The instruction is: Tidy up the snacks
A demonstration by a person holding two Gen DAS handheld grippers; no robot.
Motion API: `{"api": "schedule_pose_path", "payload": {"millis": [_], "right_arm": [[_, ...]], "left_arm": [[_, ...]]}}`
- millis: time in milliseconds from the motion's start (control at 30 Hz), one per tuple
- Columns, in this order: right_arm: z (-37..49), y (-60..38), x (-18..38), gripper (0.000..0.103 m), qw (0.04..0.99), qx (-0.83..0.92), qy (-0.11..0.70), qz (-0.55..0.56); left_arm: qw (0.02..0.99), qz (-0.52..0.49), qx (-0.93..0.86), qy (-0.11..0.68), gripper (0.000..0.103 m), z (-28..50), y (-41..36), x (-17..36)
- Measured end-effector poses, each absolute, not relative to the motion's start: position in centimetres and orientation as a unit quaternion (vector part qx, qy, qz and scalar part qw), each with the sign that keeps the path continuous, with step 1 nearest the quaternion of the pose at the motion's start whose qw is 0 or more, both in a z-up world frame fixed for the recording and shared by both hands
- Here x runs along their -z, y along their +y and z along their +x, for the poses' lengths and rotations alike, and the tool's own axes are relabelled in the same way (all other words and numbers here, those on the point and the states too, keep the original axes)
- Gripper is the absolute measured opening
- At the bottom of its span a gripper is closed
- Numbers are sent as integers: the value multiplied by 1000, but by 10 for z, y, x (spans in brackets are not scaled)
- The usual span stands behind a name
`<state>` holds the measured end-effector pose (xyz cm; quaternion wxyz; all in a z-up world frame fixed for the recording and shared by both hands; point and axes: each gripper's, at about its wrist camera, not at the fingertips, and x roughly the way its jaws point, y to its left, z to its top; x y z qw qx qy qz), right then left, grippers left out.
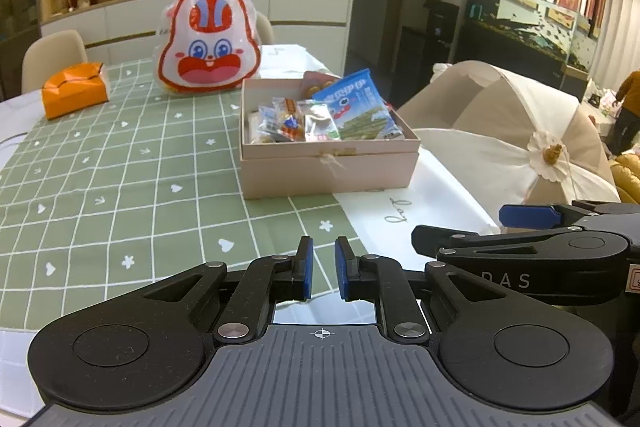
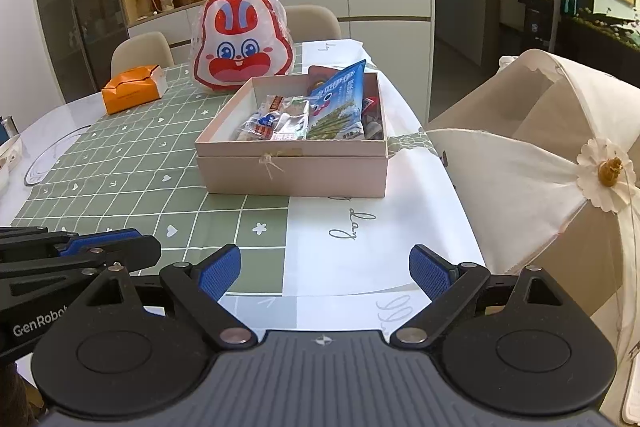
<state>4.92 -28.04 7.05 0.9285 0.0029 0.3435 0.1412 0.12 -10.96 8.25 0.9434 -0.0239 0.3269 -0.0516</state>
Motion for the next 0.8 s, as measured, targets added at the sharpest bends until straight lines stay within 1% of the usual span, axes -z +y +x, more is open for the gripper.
{"api": "schedule_pose_path", "payload": {"millis": [800], "right_arm": [[56, -281, -68, 92, 926, -149, 348, 0]], "left_arm": [[940, -28, 49, 336, 16, 9, -108, -79]]}}
